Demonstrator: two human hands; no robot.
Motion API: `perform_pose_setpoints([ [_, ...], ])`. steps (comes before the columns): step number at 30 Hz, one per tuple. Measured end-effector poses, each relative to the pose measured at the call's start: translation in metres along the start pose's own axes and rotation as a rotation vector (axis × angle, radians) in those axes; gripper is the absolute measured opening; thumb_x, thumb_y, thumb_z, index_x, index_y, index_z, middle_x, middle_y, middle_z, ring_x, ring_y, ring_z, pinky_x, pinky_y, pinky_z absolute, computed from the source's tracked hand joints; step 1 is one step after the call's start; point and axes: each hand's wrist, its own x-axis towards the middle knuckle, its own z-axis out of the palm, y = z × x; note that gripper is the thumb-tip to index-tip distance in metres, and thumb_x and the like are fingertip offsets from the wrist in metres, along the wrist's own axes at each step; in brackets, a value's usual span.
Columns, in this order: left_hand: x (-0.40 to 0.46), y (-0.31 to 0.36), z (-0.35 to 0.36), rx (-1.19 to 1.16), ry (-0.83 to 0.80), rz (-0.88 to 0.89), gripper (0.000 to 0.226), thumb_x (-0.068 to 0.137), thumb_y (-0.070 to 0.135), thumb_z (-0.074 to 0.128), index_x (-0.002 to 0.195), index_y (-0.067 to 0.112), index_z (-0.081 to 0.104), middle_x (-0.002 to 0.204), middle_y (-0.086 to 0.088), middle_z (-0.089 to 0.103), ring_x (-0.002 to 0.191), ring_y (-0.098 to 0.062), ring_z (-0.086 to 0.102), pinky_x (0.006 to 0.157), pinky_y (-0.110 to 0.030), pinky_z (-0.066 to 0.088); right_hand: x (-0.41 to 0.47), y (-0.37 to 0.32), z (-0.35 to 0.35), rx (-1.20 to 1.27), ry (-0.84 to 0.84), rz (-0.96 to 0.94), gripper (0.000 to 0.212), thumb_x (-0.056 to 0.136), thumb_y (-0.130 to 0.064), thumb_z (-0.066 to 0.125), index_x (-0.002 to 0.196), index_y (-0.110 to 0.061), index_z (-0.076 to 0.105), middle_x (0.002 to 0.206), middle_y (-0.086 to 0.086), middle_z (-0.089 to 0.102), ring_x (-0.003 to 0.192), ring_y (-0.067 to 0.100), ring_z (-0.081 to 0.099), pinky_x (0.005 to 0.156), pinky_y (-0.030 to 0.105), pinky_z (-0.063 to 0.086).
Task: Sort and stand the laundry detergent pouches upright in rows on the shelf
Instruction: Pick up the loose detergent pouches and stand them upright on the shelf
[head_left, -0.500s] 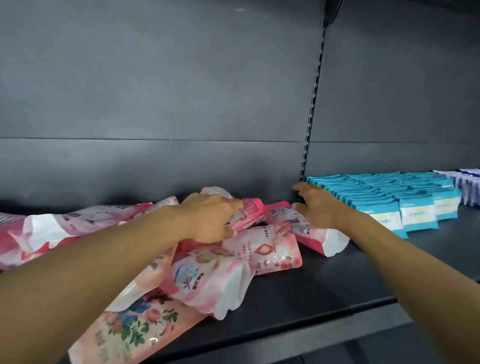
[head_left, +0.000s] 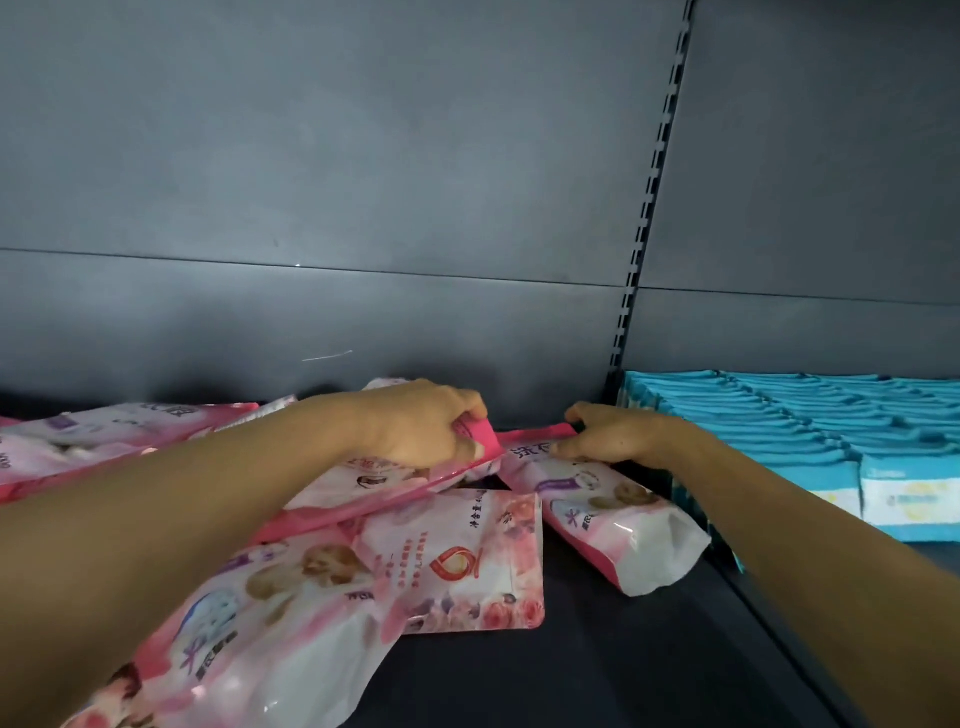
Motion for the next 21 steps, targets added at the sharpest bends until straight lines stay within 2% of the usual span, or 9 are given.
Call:
perform_pose_setpoints([
  [2,0.007,0.001,-0.001,-0.036,-0.016,-0.02,0.041,0.092,0.043,0.05,0.131,0.032,0.045,0.125,0.009,0.058,0.111,-0.015,0.055,0.099,-0.035,0.044,0.009,0.001,-0.001,0.108,0.01,0.04,0.053,0.09,-0.03,0.06,0.133,-0.008,0.04,0.127,0.01,0.051,0.111,0.022,0.053,0.093,0.031,0.046],
  [5,0.016,0.0,-0.001,-0.012,-0.027,-0.009,0.038,0.094,0.044,0.045,0.13,0.031,0.047,0.128,0.007,0.057,0.113,-0.016,0.054,0.1,-0.036,0.043,0.017,0.003,0.0,0.255,0.085,0.114,0.014,0.093,-0.019,0.055,0.092,-0.005,0.054,0.079,0.009,0.055,0.068,0.018,0.052,0.062,0.029,0.045],
  [7,0.023,-0.002,0.001,0.013,-0.049,0.003,0.037,0.093,0.046,0.045,0.128,0.032,0.047,0.126,0.008,0.058,0.111,-0.015,0.055,0.099,-0.036,0.044,0.022,0.004,0.002,0.308,0.117,0.178,0.015,0.095,-0.02,0.052,0.087,-0.006,0.052,0.078,0.008,0.055,0.065,0.016,0.052,0.055,0.029,0.046],
  [10,0.028,-0.006,0.003,0.045,-0.085,0.036,0.04,0.089,0.05,0.051,0.126,0.035,0.047,0.119,0.01,0.061,0.102,-0.012,0.057,0.093,-0.031,0.046,0.03,0.004,0.006,0.413,0.167,0.259,0.013,0.094,-0.015,0.053,0.097,-0.002,0.057,0.097,0.012,0.064,0.076,0.019,0.059,0.069,0.034,0.055],
  [12,0.026,-0.006,0.003,0.034,-0.093,0.061,0.047,0.087,0.051,0.055,0.129,0.034,0.045,0.121,0.011,0.06,0.1,-0.011,0.055,0.088,-0.026,0.043,0.029,0.001,0.007,0.499,0.191,0.276,0.01,0.093,-0.007,0.052,0.087,-0.003,0.058,0.091,0.013,0.063,0.073,0.021,0.058,0.063,0.03,0.05],
  [14,0.023,-0.006,0.002,0.01,-0.089,0.074,0.051,0.086,0.051,0.057,0.132,0.032,0.043,0.122,0.01,0.059,0.098,-0.011,0.052,0.083,-0.023,0.039,0.029,-0.001,0.001,0.56,0.255,0.249,0.019,0.093,-0.002,0.047,0.077,-0.004,0.057,0.081,0.012,0.059,0.068,0.023,0.056,0.062,0.029,0.046],
  [16,0.022,-0.008,0.0,-0.002,-0.082,0.077,0.054,0.084,0.054,0.058,0.132,0.034,0.043,0.122,0.01,0.059,0.101,-0.012,0.054,0.087,-0.026,0.042,0.021,-0.006,-0.01,0.555,0.338,0.206,0.018,0.093,-0.003,0.045,0.081,-0.008,0.057,0.076,0.01,0.056,0.063,0.022,0.052,0.056,0.026,0.046],
  [18,0.021,-0.009,-0.002,0.002,-0.099,0.077,0.06,0.081,0.058,0.059,0.133,0.035,0.041,0.123,0.009,0.058,0.106,-0.014,0.055,0.088,-0.028,0.043,0.009,-0.013,-0.027,0.577,0.433,0.166,0.017,0.094,-0.005,0.044,0.102,-0.011,0.058,0.073,0.002,0.046,0.059,0.014,0.044,0.048,0.02,0.043],
  [21,0.02,-0.007,-0.005,0.015,-0.159,0.077,0.07,0.075,0.063,0.063,0.133,0.032,0.039,0.113,0.009,0.058,0.099,-0.014,0.055,0.079,-0.027,0.042,-0.002,-0.018,-0.052,0.656,0.559,0.106,0.034,0.094,-0.004,0.045,0.126,0.003,0.051,0.074,0.002,0.045,0.061,0.015,0.044,0.052,0.02,0.04],
])
